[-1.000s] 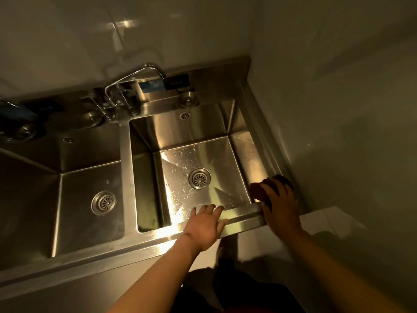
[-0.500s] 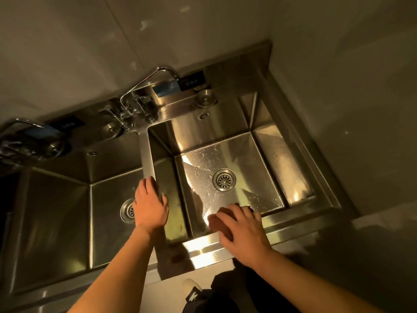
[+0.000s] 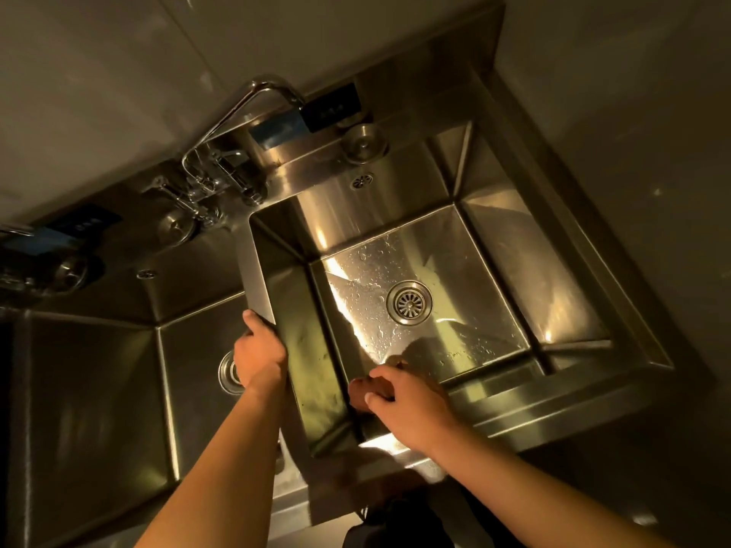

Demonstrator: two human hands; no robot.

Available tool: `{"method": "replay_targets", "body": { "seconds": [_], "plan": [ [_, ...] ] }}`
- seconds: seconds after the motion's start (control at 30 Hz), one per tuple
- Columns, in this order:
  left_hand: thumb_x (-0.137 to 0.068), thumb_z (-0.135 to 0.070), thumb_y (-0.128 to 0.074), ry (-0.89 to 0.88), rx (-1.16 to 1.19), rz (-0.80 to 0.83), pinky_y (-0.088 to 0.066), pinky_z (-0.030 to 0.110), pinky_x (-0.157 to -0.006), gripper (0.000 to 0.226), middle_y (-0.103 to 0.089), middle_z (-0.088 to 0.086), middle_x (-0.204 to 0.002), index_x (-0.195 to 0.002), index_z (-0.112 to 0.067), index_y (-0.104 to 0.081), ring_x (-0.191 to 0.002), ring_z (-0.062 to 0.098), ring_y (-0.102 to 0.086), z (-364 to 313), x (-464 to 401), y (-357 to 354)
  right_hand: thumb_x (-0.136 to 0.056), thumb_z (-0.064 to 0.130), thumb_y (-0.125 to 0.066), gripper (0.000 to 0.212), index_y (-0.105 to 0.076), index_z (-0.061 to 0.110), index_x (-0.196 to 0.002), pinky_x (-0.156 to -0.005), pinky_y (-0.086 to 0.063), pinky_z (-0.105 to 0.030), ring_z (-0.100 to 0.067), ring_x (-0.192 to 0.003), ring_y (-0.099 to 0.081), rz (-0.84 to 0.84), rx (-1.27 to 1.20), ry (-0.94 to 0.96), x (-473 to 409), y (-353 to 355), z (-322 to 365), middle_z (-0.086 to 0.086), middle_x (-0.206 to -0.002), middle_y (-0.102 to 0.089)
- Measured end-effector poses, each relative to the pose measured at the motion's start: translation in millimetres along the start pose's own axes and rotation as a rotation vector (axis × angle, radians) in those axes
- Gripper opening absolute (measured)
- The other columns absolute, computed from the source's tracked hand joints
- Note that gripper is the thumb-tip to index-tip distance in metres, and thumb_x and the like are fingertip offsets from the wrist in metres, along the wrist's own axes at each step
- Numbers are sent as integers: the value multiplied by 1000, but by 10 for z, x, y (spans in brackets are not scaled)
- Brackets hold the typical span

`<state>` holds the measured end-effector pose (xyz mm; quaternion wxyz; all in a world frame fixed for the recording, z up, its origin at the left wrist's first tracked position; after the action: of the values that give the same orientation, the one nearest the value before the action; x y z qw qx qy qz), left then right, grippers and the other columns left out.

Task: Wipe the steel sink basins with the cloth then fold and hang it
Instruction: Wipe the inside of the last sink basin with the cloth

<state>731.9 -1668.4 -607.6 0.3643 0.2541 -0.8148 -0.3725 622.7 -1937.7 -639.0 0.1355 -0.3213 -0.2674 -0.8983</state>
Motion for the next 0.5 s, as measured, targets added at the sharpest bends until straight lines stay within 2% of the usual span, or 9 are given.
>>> {"method": "replay_targets", "body": {
  "seconds": [0.1, 0.17, 0.3, 0.37, 0.43, 0.5],
  "plan": [
    [-105, -66, -17, -14, -16, -34, -43, 49, -100, 86, -65, 29, -129, -123, 2, -67, -119, 47, -60, -38, 12, -4, -92, 38, -67, 39, -61, 33, -131, -102, -51, -37, -19, -113, -64, 58, -345, -48, -198, -250, 194, 7, -117, -66],
    [-104, -66, -16, -16, -22, -52, -43, 50, -102, 87, -65, 29, -129, -125, 1, -66, -121, 47, -59, -24, -5, -16, -94, 36, -65, 41, -60, 32, -135, -103, -50, -37, -19, -116, -62, 52, -450, -52, -327, -397, 353, 7, -120, -66],
    [-101, -70, -16, -5, -43, -71, -45, 51, -101, 89, -67, 27, -125, -121, -2, -69, -118, 46, -61, 29, -77, -43, -99, 36, -60, 48, -48, 40, -145, -96, -42, -24, -8, -116, -54, 20, -629, -67, -592, -666, 617, 17, -125, -53],
    [-99, -73, -14, 10, -58, -86, -46, 51, -100, 91, -68, 25, -123, -120, -4, -69, -115, 45, -62, 45, -73, -35, -102, 31, -57, 51, -43, 36, -151, -103, -38, -21, -4, -120, -48, 20, -750, -88, -723, -758, 739, 13, -136, -46],
    [-96, -75, -12, 14, -63, -88, -49, 52, -100, 90, -70, 23, -116, -108, -8, -72, -107, 43, -65, 53, -77, -46, -105, 27, -53, 51, -40, 33, -154, -115, -36, -27, -8, -130, -46, 42, -834, -67, -875, -816, 897, 7, -148, -41],
    [-97, -75, -13, 0, -68, -105, -51, 54, -98, 80, -72, 20, -107, -88, -16, -67, -97, 42, -65, 30, -63, -38, -106, 21, -50, 50, -40, 30, -155, -120, -36, -36, -14, -137, -45, 48, -869, -27, -1054, -804, 1040, 0, -153, -41]
  ]
}}
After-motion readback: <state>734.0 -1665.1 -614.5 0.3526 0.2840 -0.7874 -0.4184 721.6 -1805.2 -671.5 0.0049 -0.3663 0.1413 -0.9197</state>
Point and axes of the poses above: each hand's wrist, its own x-axis away from the middle knuckle, its own y-axis out of the back of the hand, z = x × y, the point moved 10 cm from there along -x, towards the middle knuckle
